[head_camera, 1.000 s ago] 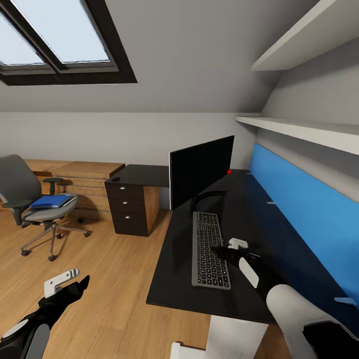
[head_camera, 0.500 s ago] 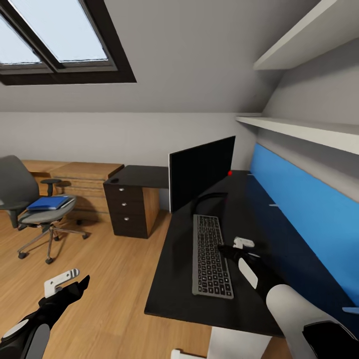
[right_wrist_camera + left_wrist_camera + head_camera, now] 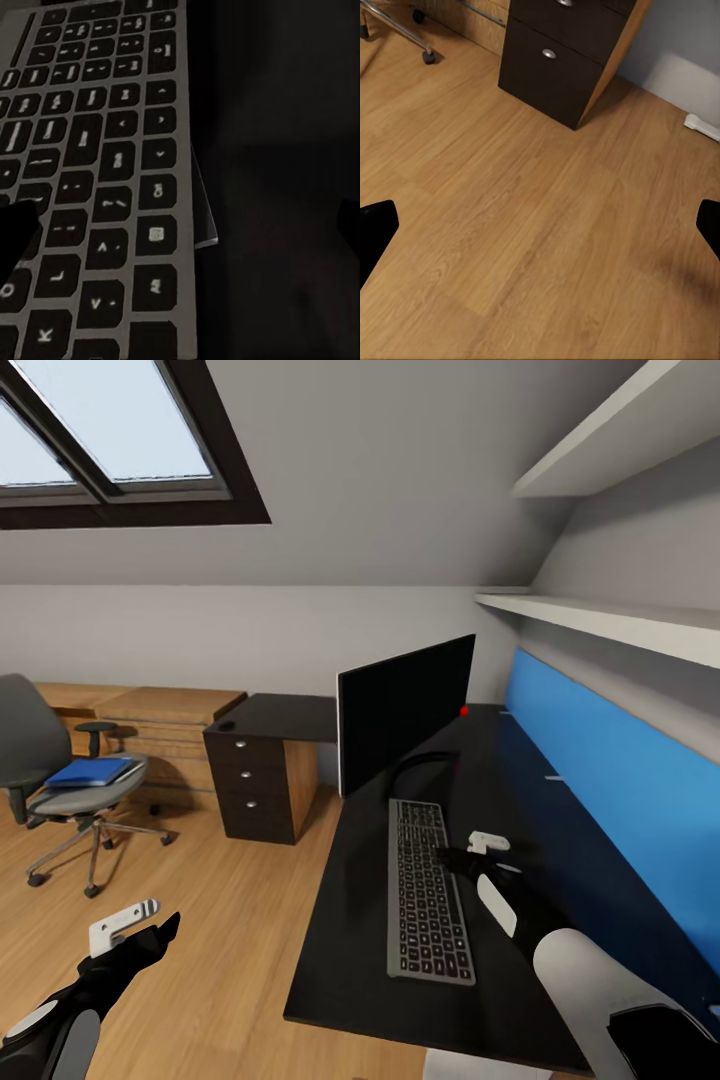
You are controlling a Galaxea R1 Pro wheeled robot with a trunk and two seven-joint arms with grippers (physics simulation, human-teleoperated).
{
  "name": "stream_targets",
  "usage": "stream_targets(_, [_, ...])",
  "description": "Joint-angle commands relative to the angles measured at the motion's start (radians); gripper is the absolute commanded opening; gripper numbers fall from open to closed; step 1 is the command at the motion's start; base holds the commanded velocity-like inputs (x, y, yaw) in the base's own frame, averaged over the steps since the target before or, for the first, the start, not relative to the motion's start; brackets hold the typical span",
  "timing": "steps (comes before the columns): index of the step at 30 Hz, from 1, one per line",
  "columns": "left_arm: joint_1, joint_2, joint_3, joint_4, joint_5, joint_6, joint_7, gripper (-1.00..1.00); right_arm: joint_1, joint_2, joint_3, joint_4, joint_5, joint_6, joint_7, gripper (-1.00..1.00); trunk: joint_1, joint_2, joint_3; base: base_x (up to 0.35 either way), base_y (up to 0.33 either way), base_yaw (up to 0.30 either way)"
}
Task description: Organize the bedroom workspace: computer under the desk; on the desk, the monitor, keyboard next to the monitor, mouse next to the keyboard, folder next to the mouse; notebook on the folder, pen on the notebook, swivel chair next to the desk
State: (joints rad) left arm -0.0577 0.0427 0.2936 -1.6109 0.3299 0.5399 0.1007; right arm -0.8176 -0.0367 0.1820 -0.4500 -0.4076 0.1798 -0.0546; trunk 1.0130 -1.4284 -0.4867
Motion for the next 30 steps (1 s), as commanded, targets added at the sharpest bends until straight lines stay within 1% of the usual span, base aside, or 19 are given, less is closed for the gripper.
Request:
stream_targets(1, [-0.001, 0.0, -0.001, -0.001, 0.011, 0.005, 0.008, 1.0, -0.001, -0.001, 0.008, -0.002, -0.008, 0.004, -0.006, 1.0, 0.0, -0.001, -0.001, 0.258, 0.0, 0.0])
stream_targets(4, [-0.001, 0.0, -0.001, -0.001, 0.011, 0.006, 0.008, 1.0, 0.0, -0.001, 0.008, -0.003, -0.007, 0.003, -0.006, 1.0, 0.0, -0.001, -0.001, 0.162, 0.0, 0.0])
stream_targets(12, [-0.001, 0.0, -0.001, -0.001, 0.011, 0.007, 0.008, 1.0, 0.0, -0.002, 0.007, -0.003, -0.007, -0.003, -0.007, 1.0, 0.0, -0.001, -0.001, 0.038, 0.0, 0.0])
stream_targets(19, [-0.001, 0.0, -0.001, -0.001, 0.011, 0.006, 0.008, 1.0, -0.001, -0.002, 0.007, -0.003, -0.007, -0.003, -0.007, 1.0, 0.0, -0.001, -0.001, 0.216, 0.0, 0.0])
stream_targets(25, [-0.001, 0.0, -0.001, -0.001, 0.011, 0.006, 0.008, 1.0, 0.0, -0.001, 0.007, -0.001, -0.007, -0.003, -0.007, 1.0, 0.0, -0.001, -0.001, 0.066, 0.0, 0.0])
stream_targets(30, [-0.001, 0.0, -0.001, -0.001, 0.011, 0.005, 0.006, 1.0, 0.0, 0.0, 0.009, 0.002, -0.007, -0.002, -0.007, 1.0, 0.0, -0.001, -0.001, 0.219, 0.0, 0.0])
